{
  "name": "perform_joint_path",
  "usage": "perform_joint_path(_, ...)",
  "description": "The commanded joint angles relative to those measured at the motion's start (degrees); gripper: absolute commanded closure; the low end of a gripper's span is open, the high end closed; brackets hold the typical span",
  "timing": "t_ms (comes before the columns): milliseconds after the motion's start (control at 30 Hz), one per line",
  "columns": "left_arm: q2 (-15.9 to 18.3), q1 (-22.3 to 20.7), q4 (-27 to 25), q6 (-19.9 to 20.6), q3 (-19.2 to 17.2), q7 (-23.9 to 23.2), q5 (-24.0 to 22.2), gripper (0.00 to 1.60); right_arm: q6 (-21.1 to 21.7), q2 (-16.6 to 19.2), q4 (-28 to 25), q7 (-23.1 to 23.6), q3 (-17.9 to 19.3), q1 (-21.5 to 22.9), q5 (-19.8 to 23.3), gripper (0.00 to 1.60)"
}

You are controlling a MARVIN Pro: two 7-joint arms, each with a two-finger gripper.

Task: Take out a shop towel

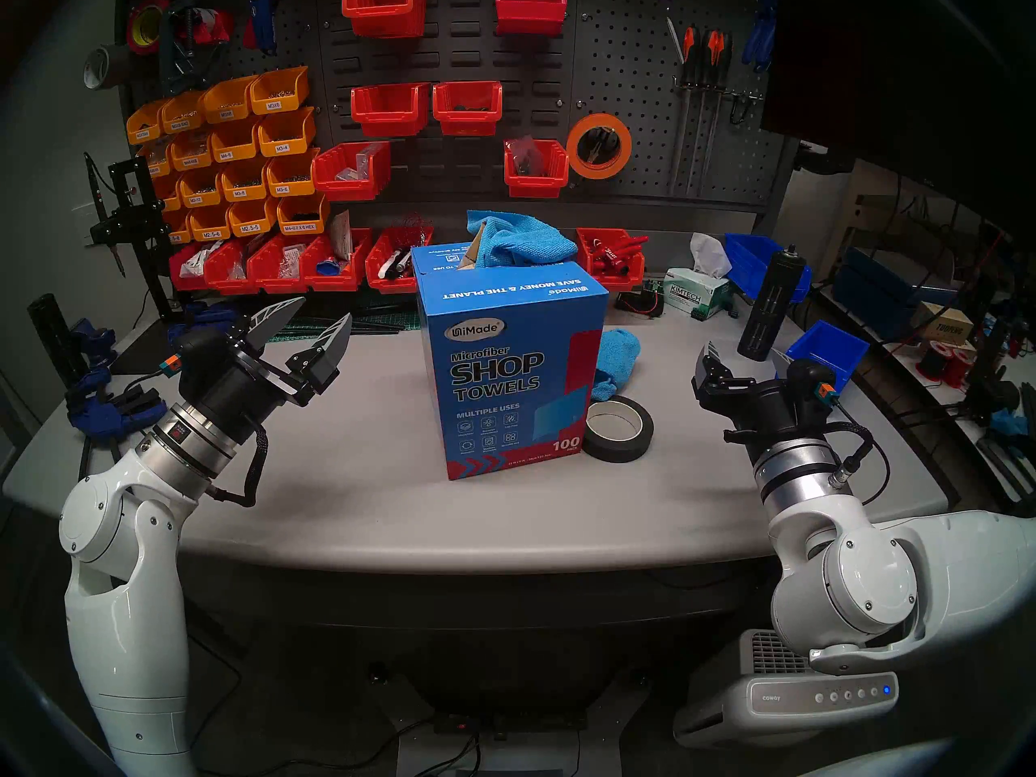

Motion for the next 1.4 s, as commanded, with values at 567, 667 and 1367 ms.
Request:
perform_joint_path(567,-0.78,0.76,-2.09,-0.88,0.59,-0.76,1.28,0.00,2.48,-0.46,-0.52,-2.65,0.94,1.01,-1.62,0.00)
perform_joint_path(667,-0.85,0.73,-2.09,-0.86,0.56,-0.83,1.34,0.00,2.53,-0.51,-0.52,-2.73,0.94,1.01,-1.64,0.00)
perform_joint_path(1367,-1.11,0.60,-2.09,-0.75,0.45,-1.08,1.54,0.00,2.60,-0.56,-0.52,-2.84,0.94,1.01,-1.68,0.00)
